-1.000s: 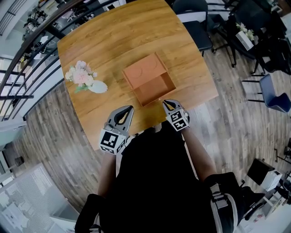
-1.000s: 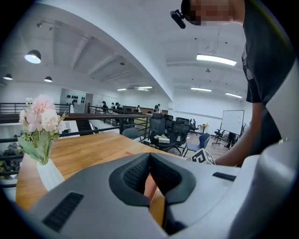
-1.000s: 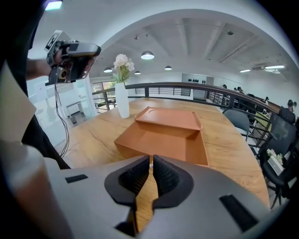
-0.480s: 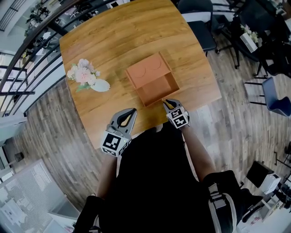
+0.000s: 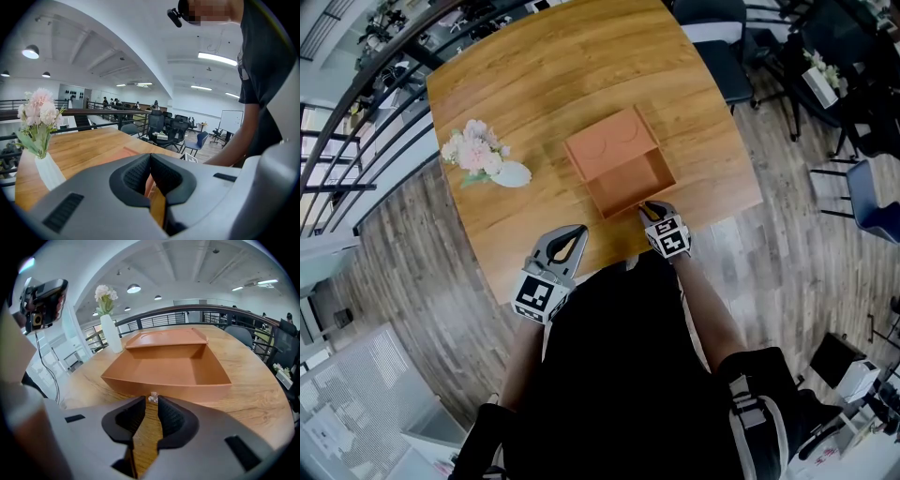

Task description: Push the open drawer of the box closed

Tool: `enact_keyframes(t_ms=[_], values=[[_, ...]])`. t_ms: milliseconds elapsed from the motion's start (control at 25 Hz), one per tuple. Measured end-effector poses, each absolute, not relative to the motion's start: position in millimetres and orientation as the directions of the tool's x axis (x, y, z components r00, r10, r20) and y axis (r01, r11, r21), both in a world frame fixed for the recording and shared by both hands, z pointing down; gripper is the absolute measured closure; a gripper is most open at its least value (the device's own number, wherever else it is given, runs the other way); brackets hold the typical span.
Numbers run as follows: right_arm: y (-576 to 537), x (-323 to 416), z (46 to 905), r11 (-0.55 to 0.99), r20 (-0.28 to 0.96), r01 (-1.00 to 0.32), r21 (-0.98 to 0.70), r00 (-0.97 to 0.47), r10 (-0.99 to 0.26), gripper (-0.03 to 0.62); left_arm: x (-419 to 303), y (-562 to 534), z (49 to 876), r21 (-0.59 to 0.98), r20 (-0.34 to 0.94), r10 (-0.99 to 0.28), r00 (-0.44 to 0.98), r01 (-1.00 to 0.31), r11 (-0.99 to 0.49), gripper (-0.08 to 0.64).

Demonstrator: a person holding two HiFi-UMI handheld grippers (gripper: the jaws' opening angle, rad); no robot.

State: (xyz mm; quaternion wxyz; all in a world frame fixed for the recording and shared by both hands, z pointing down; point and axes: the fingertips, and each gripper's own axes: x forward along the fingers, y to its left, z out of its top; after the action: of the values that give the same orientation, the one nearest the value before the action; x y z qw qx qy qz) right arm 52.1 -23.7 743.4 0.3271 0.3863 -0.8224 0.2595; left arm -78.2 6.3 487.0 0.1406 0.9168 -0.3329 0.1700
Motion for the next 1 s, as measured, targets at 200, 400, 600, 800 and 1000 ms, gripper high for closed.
enact_keyframes(t_ms=[200,400,600,800,1000], values=[[-26,54,750,0.539,0.741,-0.819,-0.197,-0.484,-0.465,0.494,-78,5,487,0.145,0.411,-0.563,0.717,-0.661,-0.736,0.537],[-27,54,757,0.537,0.749,-0.819,-0.2,-0.481,-0.455,0.494,-77,3,489,0.145,0.412,-0.561,0.718,-0.659,-0.738,0.537],[-26,52,757,0.53,0.75,-0.823,-0.203,-0.479,-0.456,0.5,-78,4,487,0.146,0.416,-0.56,0.717,-0.66,-0.737,0.537],[-26,51,759,0.518,0.747,-0.826,-0.221,-0.485,-0.454,0.502,-80,5,491,0.15,0.416,-0.559,0.717,-0.661,-0.735,0.537],[-26,52,758,0.5,0.745,-0.833,-0.238,-0.487,-0.456,0.503,-79,5,490,0.15,0.414,-0.559,0.718,-0.66,-0.736,0.537]])
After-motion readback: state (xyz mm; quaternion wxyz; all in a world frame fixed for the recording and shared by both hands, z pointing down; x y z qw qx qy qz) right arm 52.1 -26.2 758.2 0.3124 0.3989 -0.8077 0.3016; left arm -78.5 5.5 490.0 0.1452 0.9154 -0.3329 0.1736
